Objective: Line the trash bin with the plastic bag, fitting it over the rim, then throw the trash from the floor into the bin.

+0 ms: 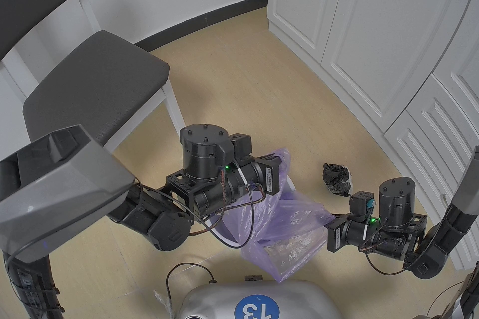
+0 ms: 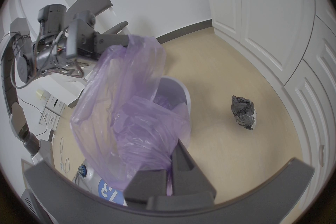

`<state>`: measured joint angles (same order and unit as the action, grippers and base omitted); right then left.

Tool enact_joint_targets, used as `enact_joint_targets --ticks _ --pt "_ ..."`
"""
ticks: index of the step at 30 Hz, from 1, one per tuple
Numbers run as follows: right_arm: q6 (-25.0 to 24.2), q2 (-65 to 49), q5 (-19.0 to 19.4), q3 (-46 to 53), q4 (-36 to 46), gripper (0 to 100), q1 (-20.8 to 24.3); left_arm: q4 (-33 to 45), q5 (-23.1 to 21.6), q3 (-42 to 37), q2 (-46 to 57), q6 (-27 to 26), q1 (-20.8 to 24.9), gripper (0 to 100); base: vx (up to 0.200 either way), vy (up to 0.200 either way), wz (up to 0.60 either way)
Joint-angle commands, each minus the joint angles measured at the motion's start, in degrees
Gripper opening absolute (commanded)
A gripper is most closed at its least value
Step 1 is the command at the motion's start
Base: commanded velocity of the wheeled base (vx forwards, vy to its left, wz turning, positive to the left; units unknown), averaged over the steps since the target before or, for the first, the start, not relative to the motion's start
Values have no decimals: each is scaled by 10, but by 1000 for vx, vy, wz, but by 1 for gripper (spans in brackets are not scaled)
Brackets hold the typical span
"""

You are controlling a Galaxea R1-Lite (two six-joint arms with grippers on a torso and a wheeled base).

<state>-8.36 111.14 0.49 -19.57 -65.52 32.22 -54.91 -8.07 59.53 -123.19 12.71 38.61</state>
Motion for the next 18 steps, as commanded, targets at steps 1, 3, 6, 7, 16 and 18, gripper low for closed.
enact_joint_targets --ticks 1,3,6,7,16,18 --pt "0 10 0 -3 0 0 7 -20 -2 -9 -33 1 -34 0 0 0 0" --pt "5 12 0 -10 0 0 6 -50 -13 -33 -36 4 -60 0 0 0 0" --pt "9 15 0 -26 2 0 0 -93 -56 -68 -39 4 -82 0 0 0 0" --pt "9 18 0 -30 2 0 -1 -103 -63 -75 -42 4 -86 0 0 0 0" --pt "19 59 8 -152 67 0 -49 -151 -70 -132 -12 -4 -137 0 0 0 0" --pt "22 63 13 -202 118 0 -63 -137 -69 -143 10 -4 -140 0 0 0 0"
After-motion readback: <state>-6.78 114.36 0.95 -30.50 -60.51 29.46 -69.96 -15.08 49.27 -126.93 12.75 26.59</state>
